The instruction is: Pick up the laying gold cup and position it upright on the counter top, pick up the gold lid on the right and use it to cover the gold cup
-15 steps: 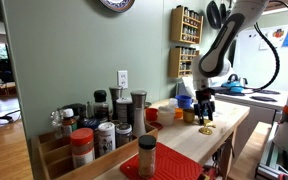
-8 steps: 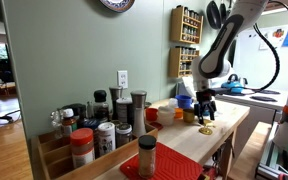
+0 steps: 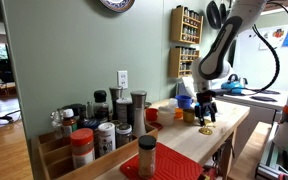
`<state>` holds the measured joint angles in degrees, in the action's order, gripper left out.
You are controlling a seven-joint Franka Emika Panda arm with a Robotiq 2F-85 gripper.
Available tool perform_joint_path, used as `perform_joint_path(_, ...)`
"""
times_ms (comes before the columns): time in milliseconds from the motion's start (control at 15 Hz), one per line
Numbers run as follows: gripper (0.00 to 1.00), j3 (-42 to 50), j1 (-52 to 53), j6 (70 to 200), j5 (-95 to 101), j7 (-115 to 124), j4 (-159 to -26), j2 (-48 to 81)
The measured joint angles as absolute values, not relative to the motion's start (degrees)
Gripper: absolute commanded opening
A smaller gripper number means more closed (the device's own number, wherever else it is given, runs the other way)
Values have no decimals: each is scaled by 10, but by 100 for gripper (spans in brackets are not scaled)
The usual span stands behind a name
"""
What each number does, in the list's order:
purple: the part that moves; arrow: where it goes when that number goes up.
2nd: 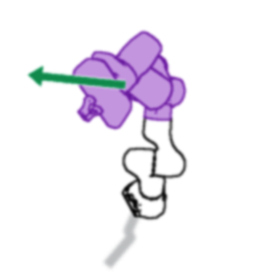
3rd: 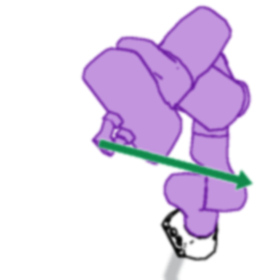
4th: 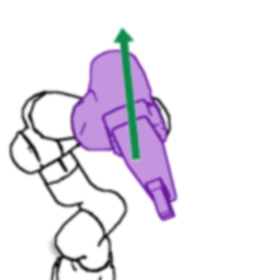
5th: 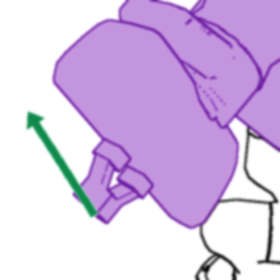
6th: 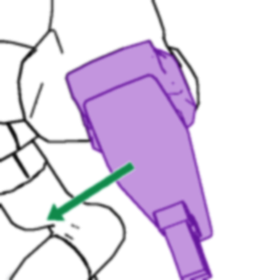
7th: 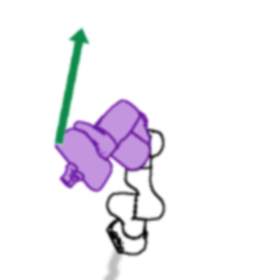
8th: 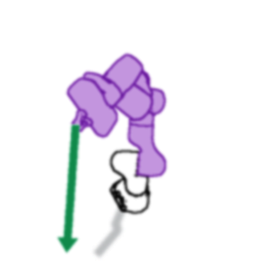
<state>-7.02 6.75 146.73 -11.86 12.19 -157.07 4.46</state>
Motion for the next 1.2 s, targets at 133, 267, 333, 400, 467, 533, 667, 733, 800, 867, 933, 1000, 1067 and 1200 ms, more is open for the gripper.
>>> perform_joint_path(133, 82, -70, 68, 1467, -120, 121, -1571, 41)
perform_joint_path(267, 79, -70, 67, 1464, -121, 119, -1571, 37)
perform_joint_path(333, 78, -70, 67, 1464, -122, 118, -1571, 36)
perform_joint_path(400, 78, -70, 66, 1463, -123, 117, -1571, 35)
perform_joint_path(467, 78, -69, 65, 1463, -123, 116, -1571, 35)
perform_joint_path(533, 78, -69, 64, 1463, -123, 114, -1571, 35)
perform_joint_path(667, 78, -67, 62, 1463, -123, 110, -1571, 35)
perform_joint_path(733, 78, -66, 61, 1463, -123, 109, -1571, 35)
perform_joint_path(800, 78, -65, 60, 1463, -123, 107, -1571, 35)
perform_joint_path(867, 78, -63, 58, 1463, -123, 105, -1571, 34)
perform_joint_path(933, 77, -60, 57, 1463, -123, 102, -1571, 34)
perform_joint_path(1000, 76, -58, 55, 1463, -123, 99, -1571, 33)
perform_joint_path(1067, 74, -57, 53, 1463, -123, 97, -1571, 30)
perform_joint_path(1200, 73, -55, 50, 1461, -123, 94, -1571, 22)
